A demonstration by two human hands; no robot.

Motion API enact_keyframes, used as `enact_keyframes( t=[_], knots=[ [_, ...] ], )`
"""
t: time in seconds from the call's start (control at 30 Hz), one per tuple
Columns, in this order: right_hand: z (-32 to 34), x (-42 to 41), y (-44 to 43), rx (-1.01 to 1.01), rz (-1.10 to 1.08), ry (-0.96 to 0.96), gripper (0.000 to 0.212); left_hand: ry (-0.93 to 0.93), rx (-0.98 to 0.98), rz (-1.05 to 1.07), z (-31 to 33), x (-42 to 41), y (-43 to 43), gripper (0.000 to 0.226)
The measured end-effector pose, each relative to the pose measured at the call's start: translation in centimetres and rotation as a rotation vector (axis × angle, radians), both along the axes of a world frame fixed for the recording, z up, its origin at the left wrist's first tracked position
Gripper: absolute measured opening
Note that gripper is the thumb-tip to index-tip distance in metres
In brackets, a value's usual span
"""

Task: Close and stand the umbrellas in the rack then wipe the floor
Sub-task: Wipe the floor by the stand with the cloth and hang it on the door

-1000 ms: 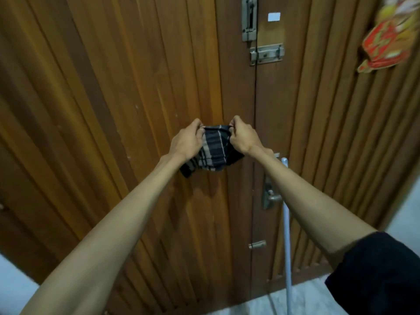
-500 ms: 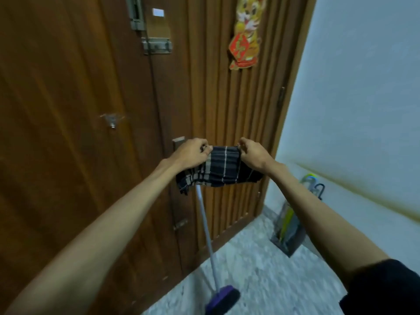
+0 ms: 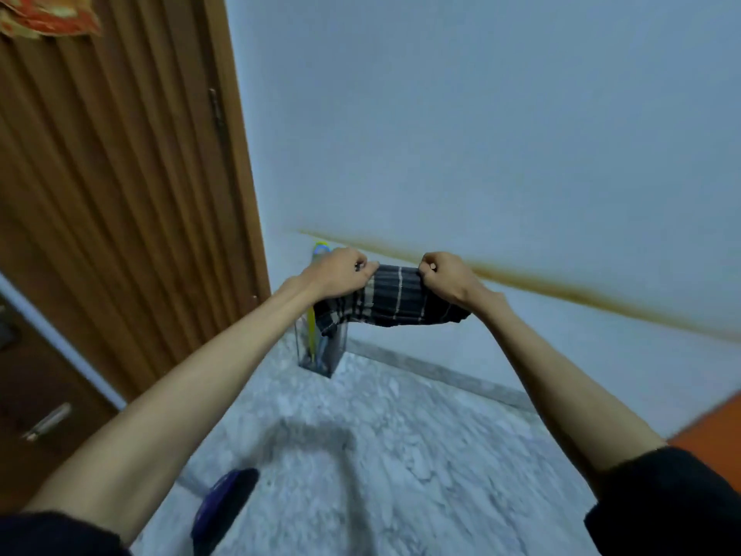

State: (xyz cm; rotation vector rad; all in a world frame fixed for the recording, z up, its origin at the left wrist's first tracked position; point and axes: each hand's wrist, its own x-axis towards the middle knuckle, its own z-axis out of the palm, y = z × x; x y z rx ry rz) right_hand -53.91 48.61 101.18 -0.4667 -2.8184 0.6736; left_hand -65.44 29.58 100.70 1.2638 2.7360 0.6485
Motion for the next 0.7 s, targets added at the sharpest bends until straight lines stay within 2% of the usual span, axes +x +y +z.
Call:
enact_keyframes(
  t=[0.17,0.37,0.5,0.7],
  knots=[
    [-4.1,6.0,8.8,-0.056,-0.13,-0.048,0.028,-0.069,-0.052,-0.156,-3.4,3.8,10.1,0.049],
    [-9.1,8.7,15.2,-0.114,-0.22,-0.133,0.028,-0.152,-0.131,-0.296,-8.3,4.6,17.9,0.05],
    [-12.0,7.5,18.6,-0.134,-0.243,-0.189,0.028,-0.205,-0.142,-0.303,-12.0,2.7,21.6,0.051],
    [-18.2,0.5,24.0,-0.167,-0.25,-0.287,0.032,-0.343,-0.148,-0.236,-19.8,-3.9,27.0,0.053]
  ],
)
